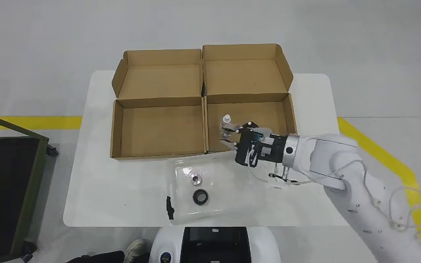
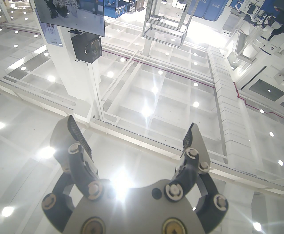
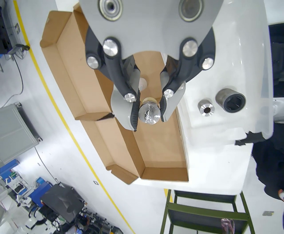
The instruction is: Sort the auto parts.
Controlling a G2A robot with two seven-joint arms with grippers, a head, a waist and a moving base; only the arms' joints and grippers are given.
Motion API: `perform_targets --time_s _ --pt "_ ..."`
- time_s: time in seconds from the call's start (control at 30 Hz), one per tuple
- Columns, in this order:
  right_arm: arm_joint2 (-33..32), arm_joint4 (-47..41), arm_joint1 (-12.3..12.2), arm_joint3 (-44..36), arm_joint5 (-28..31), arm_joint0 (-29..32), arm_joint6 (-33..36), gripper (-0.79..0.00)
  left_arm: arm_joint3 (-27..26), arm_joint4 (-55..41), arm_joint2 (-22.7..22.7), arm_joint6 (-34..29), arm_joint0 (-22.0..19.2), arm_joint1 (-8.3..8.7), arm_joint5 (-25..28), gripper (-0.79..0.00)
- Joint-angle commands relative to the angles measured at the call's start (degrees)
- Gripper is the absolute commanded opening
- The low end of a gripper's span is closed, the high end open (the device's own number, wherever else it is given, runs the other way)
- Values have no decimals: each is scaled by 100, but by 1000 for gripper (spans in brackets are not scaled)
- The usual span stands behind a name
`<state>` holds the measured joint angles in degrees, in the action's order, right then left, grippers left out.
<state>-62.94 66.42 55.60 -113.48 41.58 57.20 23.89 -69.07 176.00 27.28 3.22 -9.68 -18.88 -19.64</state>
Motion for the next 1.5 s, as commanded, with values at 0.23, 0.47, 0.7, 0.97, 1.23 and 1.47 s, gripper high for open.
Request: perform_targets --time_s 0.23,0.47,0.7,0.97,1.23,1.47 --pt "-298 45 -44 683 -19 117 80 -785 0 0 0 0 0 0 0 0" --pt "-191 45 -5 1175 -67 5 -16 -785 0 0 0 0 0 0 0 0" --pt "-5 58 53 1504 -107 -144 -90 -785 0 0 0 0 0 0 0 0" --pt "205 25 128 1982 -169 -314 -143 -785 0 0 0 0 0 0 0 0" --pt "356 36 190 2327 -182 -478 -104 -785 0 0 0 0 0 0 0 0" --pt "512 -56 262 2731 -146 -664 -130 -785 0 0 0 0 0 0 0 0"
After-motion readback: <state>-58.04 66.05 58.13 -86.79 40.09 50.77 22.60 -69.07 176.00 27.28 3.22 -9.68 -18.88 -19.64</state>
